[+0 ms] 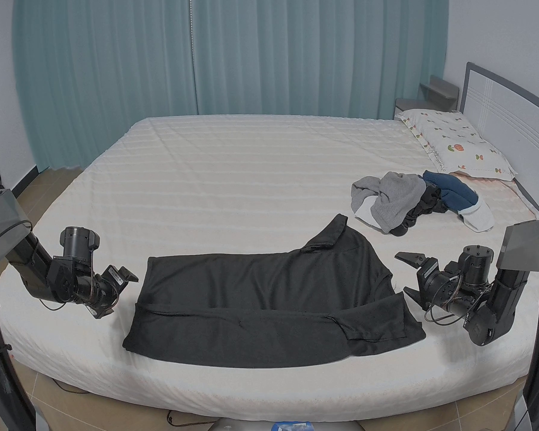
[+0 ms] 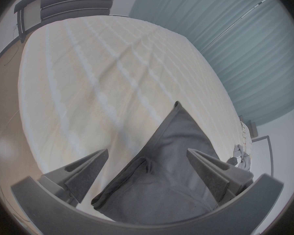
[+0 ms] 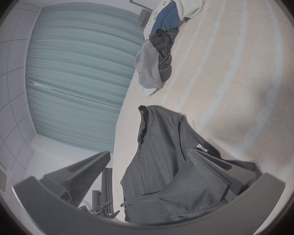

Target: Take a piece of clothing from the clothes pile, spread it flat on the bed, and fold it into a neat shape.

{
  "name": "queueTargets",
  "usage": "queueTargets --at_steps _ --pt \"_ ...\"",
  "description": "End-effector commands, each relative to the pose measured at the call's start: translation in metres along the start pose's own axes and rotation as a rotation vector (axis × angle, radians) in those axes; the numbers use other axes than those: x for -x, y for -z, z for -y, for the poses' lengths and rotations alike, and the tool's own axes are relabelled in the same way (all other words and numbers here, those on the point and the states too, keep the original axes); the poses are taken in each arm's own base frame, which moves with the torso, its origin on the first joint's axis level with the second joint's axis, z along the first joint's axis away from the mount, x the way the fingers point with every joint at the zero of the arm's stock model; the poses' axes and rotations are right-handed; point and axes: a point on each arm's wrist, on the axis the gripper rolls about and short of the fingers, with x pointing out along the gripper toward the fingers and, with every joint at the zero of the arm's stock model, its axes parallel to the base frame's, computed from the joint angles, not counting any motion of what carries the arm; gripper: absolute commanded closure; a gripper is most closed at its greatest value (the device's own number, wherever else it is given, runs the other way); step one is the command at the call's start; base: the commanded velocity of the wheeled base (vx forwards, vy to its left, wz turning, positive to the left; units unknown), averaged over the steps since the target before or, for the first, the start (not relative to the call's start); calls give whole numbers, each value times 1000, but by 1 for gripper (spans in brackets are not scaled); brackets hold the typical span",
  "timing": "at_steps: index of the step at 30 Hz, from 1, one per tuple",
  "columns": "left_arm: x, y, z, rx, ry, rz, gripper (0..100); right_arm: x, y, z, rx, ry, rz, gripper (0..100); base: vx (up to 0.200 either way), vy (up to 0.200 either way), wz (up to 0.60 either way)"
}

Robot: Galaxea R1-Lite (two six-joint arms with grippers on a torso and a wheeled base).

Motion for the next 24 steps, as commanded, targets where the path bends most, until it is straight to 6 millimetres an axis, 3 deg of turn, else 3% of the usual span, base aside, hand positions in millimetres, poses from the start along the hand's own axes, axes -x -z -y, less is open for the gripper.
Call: queueTargets --at_steps 1,9,13,22,24 --pt "5 -4 9 -7 35 19 0 -4 2 4 0 9 -9 0 0 0 0" --pt "-6 -21 31 -17 95 65 0 -13 6 15 -6 29 -21 0 0 0 0" --pt "-34 -37 46 -31 137 91 0 -14 6 15 -6 28 -24 0 0 0 0" --pt "-77 -50 59 -113 260 21 0 -13 12 16 3 37 -43 0 0 0 0" --pt "-97 -54 61 -167 267 38 0 -13 13 17 17 40 -44 0 0 0 0"
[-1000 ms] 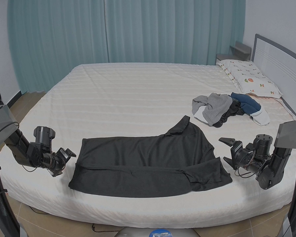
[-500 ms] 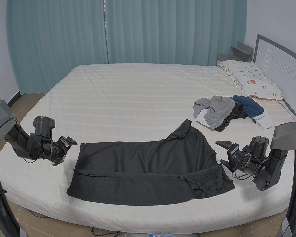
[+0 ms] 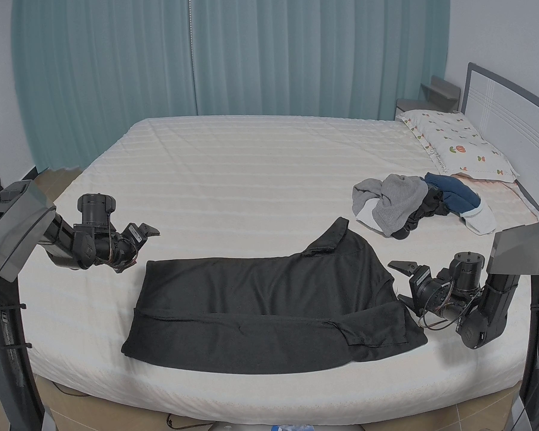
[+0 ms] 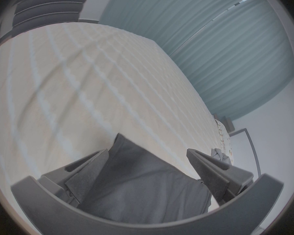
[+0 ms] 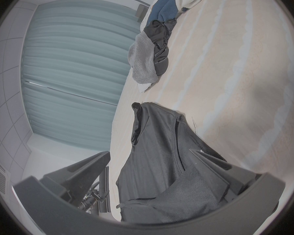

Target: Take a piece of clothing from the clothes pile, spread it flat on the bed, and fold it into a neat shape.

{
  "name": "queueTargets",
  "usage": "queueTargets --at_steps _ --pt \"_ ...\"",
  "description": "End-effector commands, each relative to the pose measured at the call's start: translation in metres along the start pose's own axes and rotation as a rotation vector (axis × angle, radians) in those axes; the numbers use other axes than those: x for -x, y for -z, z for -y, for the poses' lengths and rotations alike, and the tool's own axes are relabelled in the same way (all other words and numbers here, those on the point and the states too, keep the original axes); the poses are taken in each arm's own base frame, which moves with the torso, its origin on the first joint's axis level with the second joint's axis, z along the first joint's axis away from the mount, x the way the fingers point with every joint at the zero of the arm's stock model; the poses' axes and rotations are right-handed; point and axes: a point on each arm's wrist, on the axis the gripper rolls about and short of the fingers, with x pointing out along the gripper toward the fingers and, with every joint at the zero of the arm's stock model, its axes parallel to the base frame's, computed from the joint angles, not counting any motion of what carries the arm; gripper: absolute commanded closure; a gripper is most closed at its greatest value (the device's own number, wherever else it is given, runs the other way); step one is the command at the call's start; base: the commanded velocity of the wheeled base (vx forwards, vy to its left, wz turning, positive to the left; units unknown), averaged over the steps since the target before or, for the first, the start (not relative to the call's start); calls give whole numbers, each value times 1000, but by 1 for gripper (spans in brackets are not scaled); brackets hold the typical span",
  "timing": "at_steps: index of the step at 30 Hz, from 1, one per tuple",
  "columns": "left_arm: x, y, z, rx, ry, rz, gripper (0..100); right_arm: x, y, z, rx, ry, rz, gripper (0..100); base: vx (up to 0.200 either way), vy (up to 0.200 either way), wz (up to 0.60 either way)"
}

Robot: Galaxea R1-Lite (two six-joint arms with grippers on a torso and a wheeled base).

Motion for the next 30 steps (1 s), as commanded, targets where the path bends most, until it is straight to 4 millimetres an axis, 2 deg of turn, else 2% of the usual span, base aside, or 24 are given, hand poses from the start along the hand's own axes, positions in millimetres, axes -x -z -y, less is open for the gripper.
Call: queueTargets --at_steps 1,5,13,29,30 --pt "-48 1 -18 -71 -2 -17 0 0 4 2 19 11 -13 0 0 0 0" --pt "-50 -5 -19 -91 8 -7 0 -2 7 4 30 16 -21 0 0 0 0" --pt "-71 3 -28 -154 2 -3 0 -2 10 5 50 21 -26 0 0 0 0" --pt "-72 7 -28 -178 -18 18 0 0 9 5 49 22 -25 0 0 0 0" --pt "-72 7 -28 -178 -19 17 100 0 9 5 49 22 -25 0 0 0 0"
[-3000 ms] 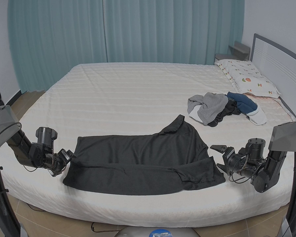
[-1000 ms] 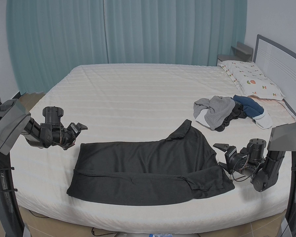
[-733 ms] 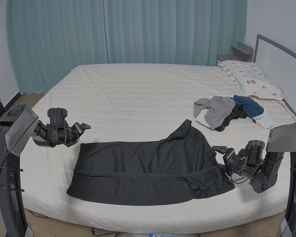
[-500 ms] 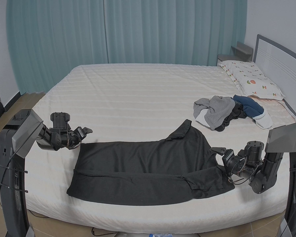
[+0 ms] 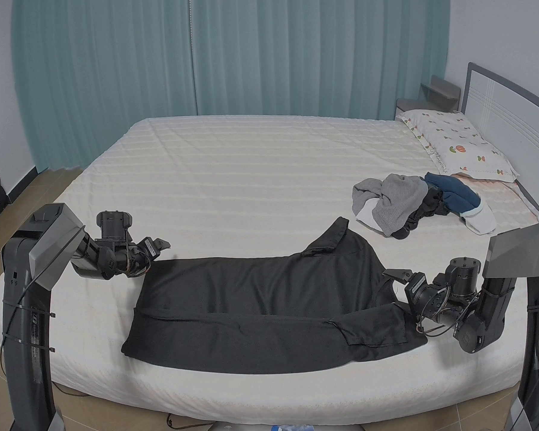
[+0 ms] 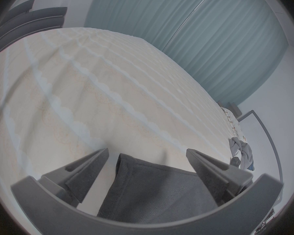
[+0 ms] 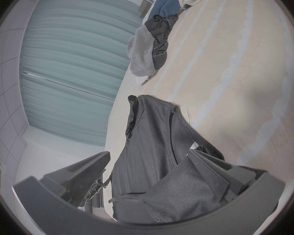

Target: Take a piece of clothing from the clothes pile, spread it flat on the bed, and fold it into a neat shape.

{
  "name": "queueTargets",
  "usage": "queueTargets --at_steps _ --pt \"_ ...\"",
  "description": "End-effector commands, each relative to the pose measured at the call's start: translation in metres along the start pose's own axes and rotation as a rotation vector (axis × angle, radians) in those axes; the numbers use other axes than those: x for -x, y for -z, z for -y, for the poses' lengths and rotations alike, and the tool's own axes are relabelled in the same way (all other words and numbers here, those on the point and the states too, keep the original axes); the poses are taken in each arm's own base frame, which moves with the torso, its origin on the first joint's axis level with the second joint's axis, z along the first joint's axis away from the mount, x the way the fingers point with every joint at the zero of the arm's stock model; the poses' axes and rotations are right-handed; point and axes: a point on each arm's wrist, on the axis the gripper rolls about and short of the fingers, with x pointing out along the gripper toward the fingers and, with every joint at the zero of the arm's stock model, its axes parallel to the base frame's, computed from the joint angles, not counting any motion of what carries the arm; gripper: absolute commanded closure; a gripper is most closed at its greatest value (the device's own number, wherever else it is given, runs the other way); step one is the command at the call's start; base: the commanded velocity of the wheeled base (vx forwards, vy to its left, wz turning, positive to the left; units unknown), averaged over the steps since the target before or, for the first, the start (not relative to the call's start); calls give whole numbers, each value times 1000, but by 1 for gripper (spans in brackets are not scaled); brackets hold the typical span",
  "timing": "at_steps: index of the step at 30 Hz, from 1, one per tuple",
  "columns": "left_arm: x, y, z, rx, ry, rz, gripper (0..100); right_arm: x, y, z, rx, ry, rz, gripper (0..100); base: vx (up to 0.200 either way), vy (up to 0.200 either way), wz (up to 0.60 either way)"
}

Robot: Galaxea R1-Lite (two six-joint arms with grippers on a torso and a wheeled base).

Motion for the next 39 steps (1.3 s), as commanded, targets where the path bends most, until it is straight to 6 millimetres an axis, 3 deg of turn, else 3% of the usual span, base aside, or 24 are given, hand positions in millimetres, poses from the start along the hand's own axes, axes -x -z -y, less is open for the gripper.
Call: queueTargets --at_steps 1,6,11,13,17,24,28,33,39 --pt "0 2 0 1 -3 -6 100 0 0 0 -1 -2 1 0 0 0 0" --pt "1 5 -3 11 -17 -16 100 -1 -10 -3 2 -16 32 0 0 0 0" --pt "4 4 -3 15 -61 13 100 9 -49 -22 34 -63 143 0 0 0 0" --pt "4 2 -3 50 -77 33 100 4 -59 -30 54 -39 143 0 0 0 0" --pt "14 -7 6 148 -67 71 100 -14 -66 -45 128 21 127 0 0 0 0" --pt "18 -7 5 185 -73 65 100 -68 -54 -65 400 81 72 0 0 0 0" --pt "21 -7 4 191 -76 62 100 -99 -48 -64 520 129 6 0 0 0 0" --pt "23 -4 2 194 -85 53 100 -132 -46 -55 537 180 -2 0 0 0 0" --pt "30 -9 6 189 -78 69 100 -153 -55 -48 531 210 23 0 0 0 0"
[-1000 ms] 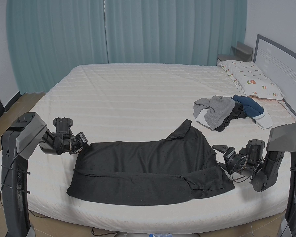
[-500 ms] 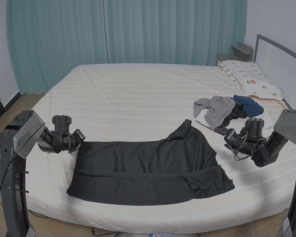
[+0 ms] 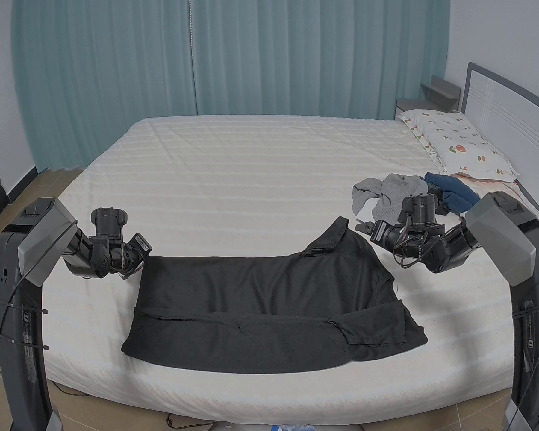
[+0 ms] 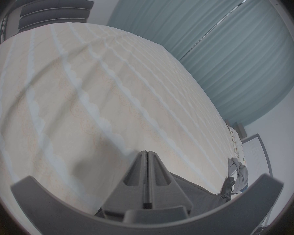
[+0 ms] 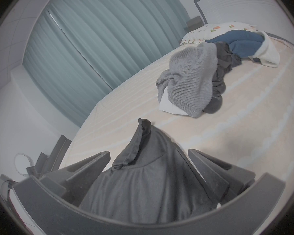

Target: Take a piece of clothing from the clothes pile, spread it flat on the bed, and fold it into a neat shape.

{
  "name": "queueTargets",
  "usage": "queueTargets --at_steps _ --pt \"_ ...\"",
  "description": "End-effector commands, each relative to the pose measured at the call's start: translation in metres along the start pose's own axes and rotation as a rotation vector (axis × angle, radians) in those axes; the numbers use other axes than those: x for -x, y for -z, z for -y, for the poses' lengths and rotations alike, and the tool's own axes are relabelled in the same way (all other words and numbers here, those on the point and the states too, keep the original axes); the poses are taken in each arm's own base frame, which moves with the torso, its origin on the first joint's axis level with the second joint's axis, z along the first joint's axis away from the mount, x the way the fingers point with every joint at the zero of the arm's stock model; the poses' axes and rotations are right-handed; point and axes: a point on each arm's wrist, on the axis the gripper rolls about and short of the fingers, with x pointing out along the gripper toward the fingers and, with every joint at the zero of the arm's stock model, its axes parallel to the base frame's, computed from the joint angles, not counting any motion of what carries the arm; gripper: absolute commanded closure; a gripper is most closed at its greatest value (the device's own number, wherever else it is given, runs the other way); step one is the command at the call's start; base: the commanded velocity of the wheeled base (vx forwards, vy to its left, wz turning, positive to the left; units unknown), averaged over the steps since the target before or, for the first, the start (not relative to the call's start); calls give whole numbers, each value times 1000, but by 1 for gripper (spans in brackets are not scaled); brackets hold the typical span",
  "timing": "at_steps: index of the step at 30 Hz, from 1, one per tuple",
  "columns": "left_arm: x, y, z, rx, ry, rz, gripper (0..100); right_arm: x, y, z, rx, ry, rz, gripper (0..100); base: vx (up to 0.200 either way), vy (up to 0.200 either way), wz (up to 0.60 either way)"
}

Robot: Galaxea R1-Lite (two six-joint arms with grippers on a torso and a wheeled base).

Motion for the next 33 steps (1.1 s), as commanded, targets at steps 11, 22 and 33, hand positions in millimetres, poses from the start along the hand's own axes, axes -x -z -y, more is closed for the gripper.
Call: queueTargets --at_steps 11,22,33 --pt "18 -16 6 3 -3 65 100 -47 13 12 -43 21 6 0 0 0 0" --pt "21 -18 8 2 -8 79 100 -57 13 12 -53 10 20 0 0 0 0" --pt "22 -20 7 1 -8 83 100 -63 13 10 -50 0 30 100 0 0 0"
